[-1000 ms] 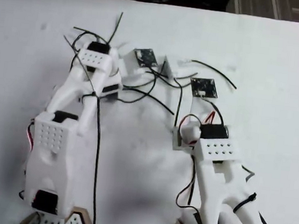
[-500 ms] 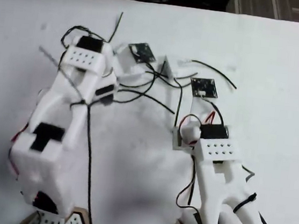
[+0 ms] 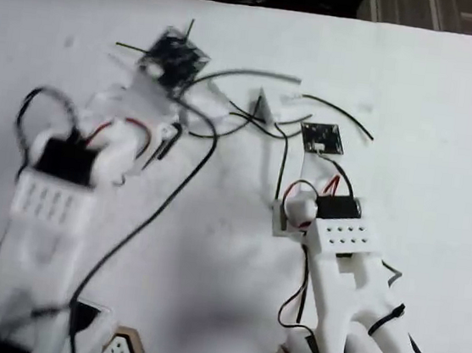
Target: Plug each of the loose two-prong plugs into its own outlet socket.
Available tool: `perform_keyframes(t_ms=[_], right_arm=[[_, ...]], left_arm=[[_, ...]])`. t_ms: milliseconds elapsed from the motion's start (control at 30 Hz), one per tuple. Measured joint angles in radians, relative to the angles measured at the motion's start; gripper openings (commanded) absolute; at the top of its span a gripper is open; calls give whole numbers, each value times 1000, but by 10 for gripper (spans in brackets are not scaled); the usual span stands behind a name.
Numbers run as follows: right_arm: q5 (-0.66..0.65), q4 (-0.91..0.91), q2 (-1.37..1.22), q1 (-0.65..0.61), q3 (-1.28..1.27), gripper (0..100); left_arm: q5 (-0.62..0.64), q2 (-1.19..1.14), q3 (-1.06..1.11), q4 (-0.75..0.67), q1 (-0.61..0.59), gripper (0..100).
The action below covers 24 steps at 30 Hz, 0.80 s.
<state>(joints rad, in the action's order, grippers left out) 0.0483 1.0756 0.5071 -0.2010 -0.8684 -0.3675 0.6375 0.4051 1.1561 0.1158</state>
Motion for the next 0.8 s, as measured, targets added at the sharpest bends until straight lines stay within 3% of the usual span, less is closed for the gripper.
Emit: perform_keyframes(t_ms=[100,267,533,800], right_arm=[[0,0,0,5,-6,248],[0,0,0,5,-15,248],[0,0,0,6,-15,248],[0,0,0,6,-15,248]], left_arm=[[69,147,51,-6,0,247],[68,305,75,34,2,248],[63,336,117,107,-66,247],[-129,342,387,106,-81,248]])
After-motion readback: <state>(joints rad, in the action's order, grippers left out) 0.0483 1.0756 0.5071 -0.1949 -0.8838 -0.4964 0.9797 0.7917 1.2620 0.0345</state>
